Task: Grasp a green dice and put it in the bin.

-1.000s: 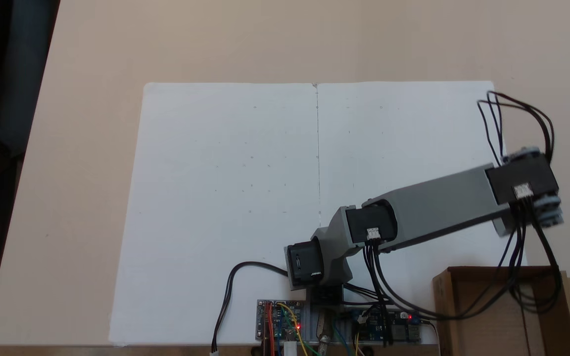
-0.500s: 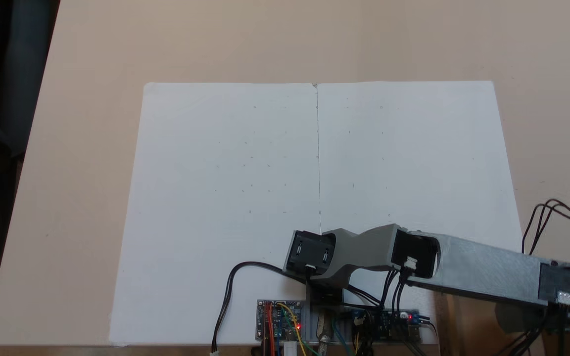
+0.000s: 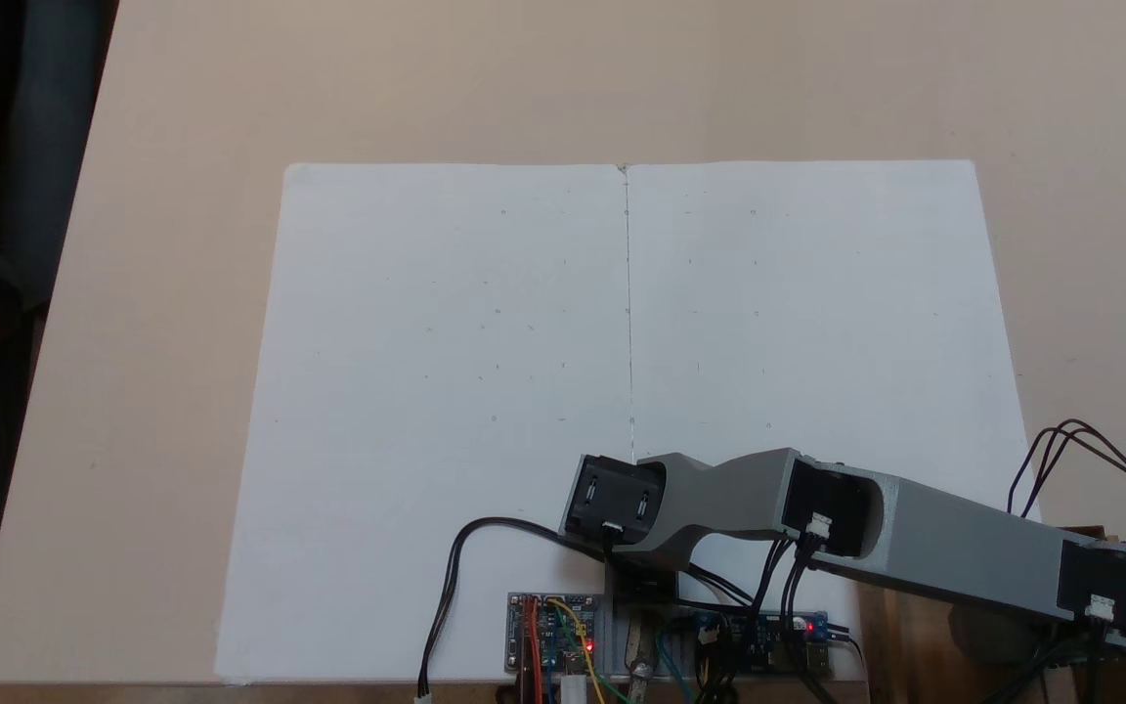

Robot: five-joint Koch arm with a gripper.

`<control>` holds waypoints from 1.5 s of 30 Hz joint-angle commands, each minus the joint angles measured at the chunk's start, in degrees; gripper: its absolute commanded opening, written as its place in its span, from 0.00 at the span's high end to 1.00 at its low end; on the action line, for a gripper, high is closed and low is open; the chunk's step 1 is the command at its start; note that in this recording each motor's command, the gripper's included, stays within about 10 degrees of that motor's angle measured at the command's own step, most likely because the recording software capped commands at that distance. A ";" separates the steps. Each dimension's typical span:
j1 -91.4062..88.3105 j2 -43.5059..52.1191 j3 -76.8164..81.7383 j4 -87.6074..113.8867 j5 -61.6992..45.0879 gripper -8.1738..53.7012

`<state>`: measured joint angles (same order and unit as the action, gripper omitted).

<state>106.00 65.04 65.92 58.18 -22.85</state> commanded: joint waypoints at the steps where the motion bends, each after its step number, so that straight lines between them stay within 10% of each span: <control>1: 0.09 1.67 -0.97 -2.02 -5.10 0.14; 16: -17.49 24.70 -4.57 -9.76 27.86 0.17; 38: -86.04 32.08 -1.05 -12.13 29.53 0.14; 45: -97.56 35.51 24.61 -28.46 29.18 0.15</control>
<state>9.67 96.77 90.09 36.83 2.81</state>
